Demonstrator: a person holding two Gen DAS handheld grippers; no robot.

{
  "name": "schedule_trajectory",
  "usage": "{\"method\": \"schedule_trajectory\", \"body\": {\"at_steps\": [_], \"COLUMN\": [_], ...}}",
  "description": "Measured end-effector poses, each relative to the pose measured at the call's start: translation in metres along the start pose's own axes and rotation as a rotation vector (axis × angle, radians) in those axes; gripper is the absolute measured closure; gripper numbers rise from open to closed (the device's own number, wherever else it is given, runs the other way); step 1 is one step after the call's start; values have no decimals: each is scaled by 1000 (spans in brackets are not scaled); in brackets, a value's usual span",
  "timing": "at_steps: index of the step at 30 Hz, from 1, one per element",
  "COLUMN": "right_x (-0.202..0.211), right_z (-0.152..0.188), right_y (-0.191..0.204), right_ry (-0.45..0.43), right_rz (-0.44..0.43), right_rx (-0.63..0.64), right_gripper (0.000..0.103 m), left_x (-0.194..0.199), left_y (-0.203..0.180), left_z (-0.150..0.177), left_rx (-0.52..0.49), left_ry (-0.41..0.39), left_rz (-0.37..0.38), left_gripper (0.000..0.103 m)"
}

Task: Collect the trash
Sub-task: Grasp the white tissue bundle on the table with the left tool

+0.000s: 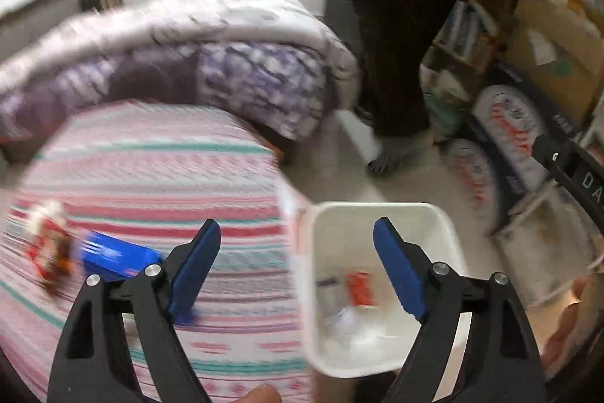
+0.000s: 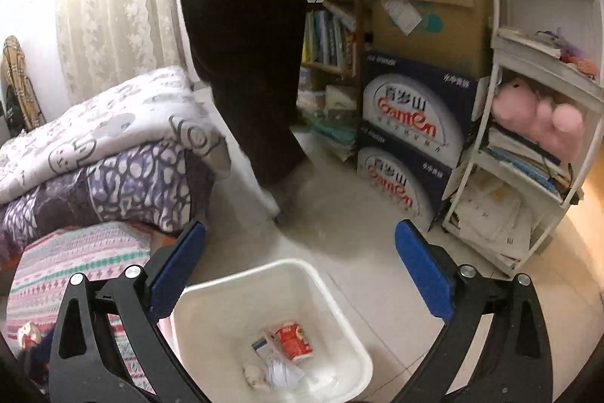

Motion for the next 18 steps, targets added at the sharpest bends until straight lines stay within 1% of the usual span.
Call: {"method": "schedule_trajectory", "body": {"at_steps": [2,5,9,11,12,15,18], "right_x": [-6,-12,-10,-9,-9,-11,-15], "right_z": [11,24,39,44,46,55,66], "right_y": [12,35,68,81,87,105,121], "right_ry": [46,97,118,125,130,162,198], "right_rz": [-22,-57,-95,-109,-116,-147,-190], "right_rx": [15,64,138,170,184,215,235], "right_gripper": [7,7,7,7,7,7,7], "left_x": [-1,-7,-16,-22,-30,-42,-57], "left_y": [13,34,64,82,92,117,139], "left_z": [6,17,30,40,49,74,102], "left_rx": [-38,-59,-93,-103,-122,-150,-167], "left_ry": [4,26,53,85,134,227,327], "left_rz": [-63,-124,-204,-229,-243,-271,-254], "left_gripper": [22,22,22,22,22,22,22]}}
Point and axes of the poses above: each gripper's, at about its wrist camera, not at the fingertips, and x roughly against the way its jaws point, y to its left, z to its underside, the point moved 10 cm from there along -x, roughly the way its jaws point, and after that the axes turned 8 degrees about -z, right-handed, at the moved point
